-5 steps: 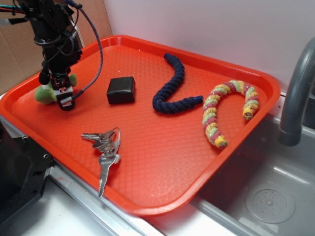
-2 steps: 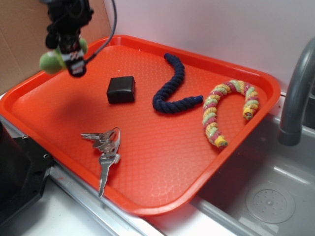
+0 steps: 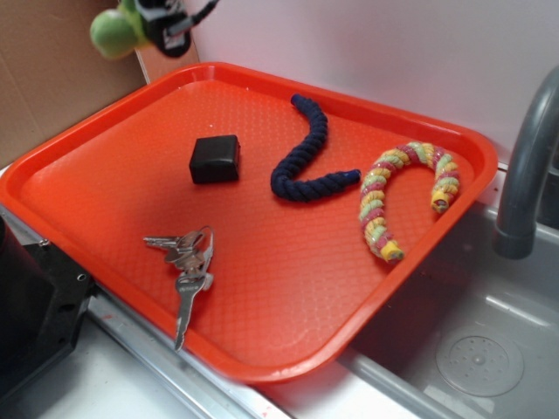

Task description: Grab the green animal.

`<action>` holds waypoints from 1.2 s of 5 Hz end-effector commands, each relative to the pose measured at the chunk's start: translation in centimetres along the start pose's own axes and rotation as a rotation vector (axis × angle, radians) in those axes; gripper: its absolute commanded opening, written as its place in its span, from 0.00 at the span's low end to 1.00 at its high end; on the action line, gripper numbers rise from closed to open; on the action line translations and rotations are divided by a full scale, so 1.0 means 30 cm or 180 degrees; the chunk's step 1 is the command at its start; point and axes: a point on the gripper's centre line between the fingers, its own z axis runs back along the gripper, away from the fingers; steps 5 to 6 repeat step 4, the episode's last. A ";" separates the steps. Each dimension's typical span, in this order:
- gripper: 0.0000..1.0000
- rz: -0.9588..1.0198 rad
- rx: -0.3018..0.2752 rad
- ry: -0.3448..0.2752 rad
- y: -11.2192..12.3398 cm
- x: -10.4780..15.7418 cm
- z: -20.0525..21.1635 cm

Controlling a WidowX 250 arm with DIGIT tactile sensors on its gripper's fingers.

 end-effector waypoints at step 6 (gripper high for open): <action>0.00 0.0529 -0.0128 -0.0458 0.015 -0.088 0.322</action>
